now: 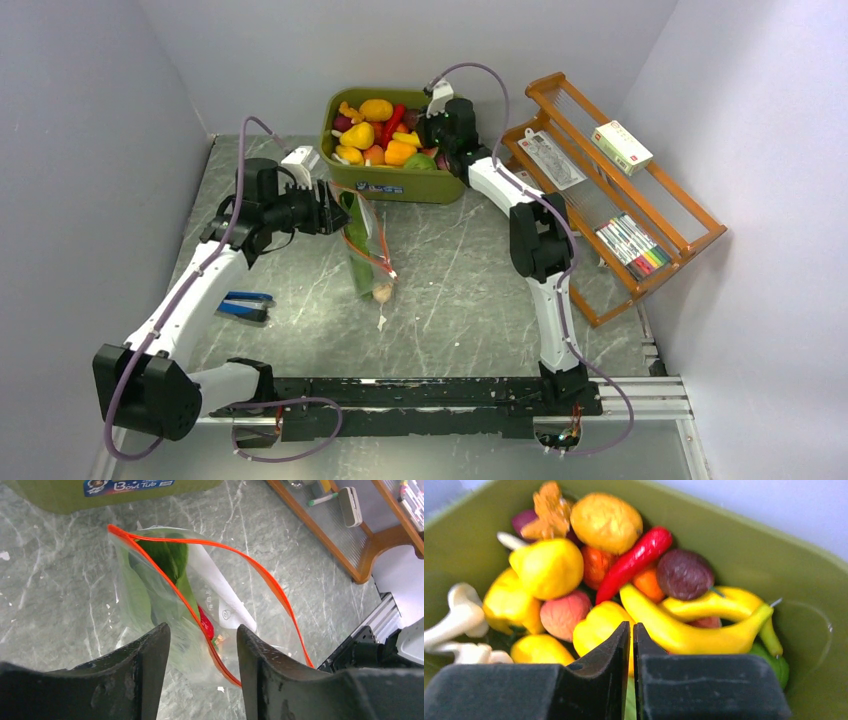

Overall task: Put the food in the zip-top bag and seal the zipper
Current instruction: Pick up the fake vegetable from the bin.

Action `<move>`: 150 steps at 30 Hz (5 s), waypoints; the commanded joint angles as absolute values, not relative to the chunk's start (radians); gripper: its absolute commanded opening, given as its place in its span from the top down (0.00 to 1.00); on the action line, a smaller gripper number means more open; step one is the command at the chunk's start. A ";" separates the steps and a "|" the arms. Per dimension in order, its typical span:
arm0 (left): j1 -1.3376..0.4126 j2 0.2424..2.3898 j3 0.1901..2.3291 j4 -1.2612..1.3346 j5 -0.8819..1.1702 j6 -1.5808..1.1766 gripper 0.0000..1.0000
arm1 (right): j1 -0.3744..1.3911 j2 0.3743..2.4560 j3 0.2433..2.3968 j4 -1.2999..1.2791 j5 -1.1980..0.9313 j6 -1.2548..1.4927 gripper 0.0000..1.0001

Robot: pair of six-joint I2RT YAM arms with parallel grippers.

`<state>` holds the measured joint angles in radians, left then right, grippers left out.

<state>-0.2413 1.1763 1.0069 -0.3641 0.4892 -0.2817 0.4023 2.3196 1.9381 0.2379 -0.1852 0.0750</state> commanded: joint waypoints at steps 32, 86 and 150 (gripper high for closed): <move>-0.245 1.211 1.074 -0.458 0.474 -0.281 0.93 | 0.556 1.988 1.857 -0.384 -0.112 -0.078 0.84; -0.246 1.209 1.109 -0.461 0.558 -0.193 0.93 | 0.506 2.306 2.100 -0.270 0.252 -0.305 0.27; -0.245 1.175 1.070 -0.447 0.548 -0.213 0.93 | 0.498 2.336 1.979 -0.006 0.441 -0.506 0.57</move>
<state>-0.2413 1.2064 1.0702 -0.4675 0.5461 -0.2138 0.5034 2.4214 2.0148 0.0021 0.4278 -0.5129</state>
